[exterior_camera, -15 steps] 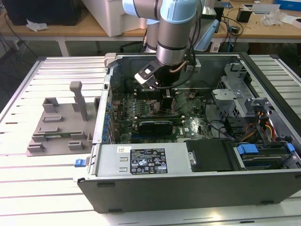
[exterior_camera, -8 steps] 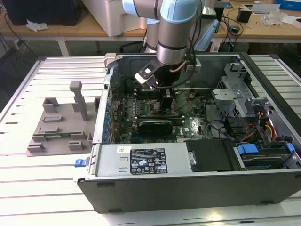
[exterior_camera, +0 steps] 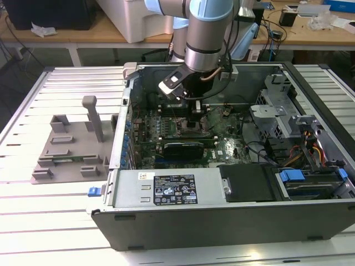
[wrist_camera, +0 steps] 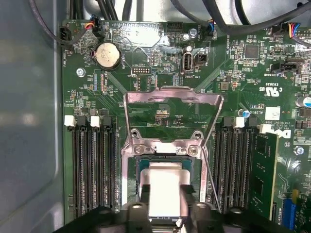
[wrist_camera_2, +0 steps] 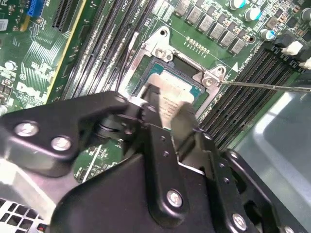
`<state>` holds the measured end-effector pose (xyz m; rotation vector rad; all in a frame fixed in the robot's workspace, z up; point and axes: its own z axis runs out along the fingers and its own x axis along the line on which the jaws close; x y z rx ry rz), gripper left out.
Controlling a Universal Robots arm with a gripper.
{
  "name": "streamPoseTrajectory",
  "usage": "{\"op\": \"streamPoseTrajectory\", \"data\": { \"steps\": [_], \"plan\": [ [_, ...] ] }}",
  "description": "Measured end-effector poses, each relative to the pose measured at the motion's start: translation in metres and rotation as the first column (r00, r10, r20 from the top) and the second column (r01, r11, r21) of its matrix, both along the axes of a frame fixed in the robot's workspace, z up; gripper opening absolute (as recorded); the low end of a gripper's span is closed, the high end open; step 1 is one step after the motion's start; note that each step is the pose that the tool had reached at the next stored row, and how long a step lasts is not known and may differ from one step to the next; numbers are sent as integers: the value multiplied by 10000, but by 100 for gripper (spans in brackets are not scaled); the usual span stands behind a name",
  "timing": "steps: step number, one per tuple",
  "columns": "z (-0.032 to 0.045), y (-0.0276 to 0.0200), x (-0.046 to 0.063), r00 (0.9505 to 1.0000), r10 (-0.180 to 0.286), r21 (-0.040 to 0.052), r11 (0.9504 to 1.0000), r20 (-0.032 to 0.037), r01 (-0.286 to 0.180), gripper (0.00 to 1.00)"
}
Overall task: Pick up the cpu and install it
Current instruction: 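Place the cpu into insertion slot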
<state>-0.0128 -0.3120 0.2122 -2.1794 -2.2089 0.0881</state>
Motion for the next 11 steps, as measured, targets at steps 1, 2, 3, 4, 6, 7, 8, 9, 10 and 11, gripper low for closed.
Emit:
{"op": "streamPoseTrajectory", "data": {
  "steps": [1, 2, 3, 4, 6, 7, 8, 9, 10, 11],
  "plan": [
    [-3, -7, -2, 10000, 1, 34, 10000, 1, -1, 29],
    [-10, -18, -4, 10000, 1, 99, 10000, 1, -1, 23],
    [-16, -25, -5, 10000, 2, 149, 9999, 1, -2, 23],
    [-24, -33, -6, 10000, 3, 228, 9997, 1, -3, 17],
    [-35, -38, -8, 10000, 6, 390, 9992, 2, -6, 11],
    [-40, -42, -8, 10000, 13, 433, 9991, 1, -13, 11],
    [-53, -46, -8, 10000, 32, 447, 9990, -1, -32, 11],
    [-67, -48, -4, 10000, 68, 444, 9990, -13, -67, 11],
    [-76, -49, 1, 10000, 86, 437, 9990, -28, -85, 11],
    [-83, -48, 38, 9999, 124, 445, 9989, -30, -123, 11]
  ]
}}
